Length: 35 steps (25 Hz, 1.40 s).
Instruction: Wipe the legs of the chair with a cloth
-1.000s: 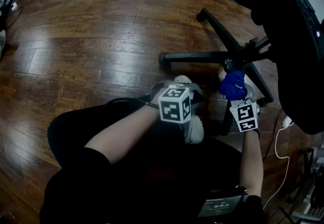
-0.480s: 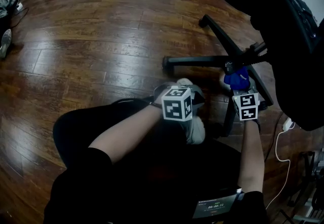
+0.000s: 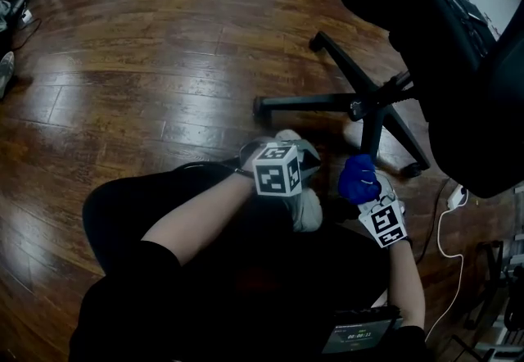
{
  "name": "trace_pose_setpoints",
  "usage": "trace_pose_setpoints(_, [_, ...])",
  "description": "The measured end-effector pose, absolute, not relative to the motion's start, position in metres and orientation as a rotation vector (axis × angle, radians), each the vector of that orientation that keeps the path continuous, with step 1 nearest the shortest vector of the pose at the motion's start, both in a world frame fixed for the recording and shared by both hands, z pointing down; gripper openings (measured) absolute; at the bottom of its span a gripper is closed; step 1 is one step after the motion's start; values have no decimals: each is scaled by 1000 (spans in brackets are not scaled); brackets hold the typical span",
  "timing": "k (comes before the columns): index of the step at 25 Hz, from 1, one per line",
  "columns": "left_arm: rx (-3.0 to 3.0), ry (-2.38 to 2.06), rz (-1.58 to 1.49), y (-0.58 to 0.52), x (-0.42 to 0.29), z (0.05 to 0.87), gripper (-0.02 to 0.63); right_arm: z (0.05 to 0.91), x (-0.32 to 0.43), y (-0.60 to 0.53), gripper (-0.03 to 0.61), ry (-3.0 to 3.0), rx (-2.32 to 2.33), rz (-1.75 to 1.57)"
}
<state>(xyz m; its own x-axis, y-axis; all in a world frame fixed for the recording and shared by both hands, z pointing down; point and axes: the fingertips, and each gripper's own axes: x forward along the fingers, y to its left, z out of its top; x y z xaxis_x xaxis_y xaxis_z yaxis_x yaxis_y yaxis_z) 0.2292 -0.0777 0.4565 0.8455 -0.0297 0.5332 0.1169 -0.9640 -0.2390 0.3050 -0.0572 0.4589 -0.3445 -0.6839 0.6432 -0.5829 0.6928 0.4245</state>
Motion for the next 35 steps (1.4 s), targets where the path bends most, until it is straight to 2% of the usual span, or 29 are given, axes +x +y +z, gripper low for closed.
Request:
trace_pose_setpoints(10, [-2766,-83,-802,-77,229,456,1,466,298,-44,104,-1941,892,-221])
trace_pose_setpoints(27, [-2782,-155,-808,-76,231,453,1,422,343,-210,104,-1839,1211,-236])
trace_pose_setpoints(35, [-2788,-158,-784,-76,230,453,1,414,348,-213,104,-1853,1321,-223])
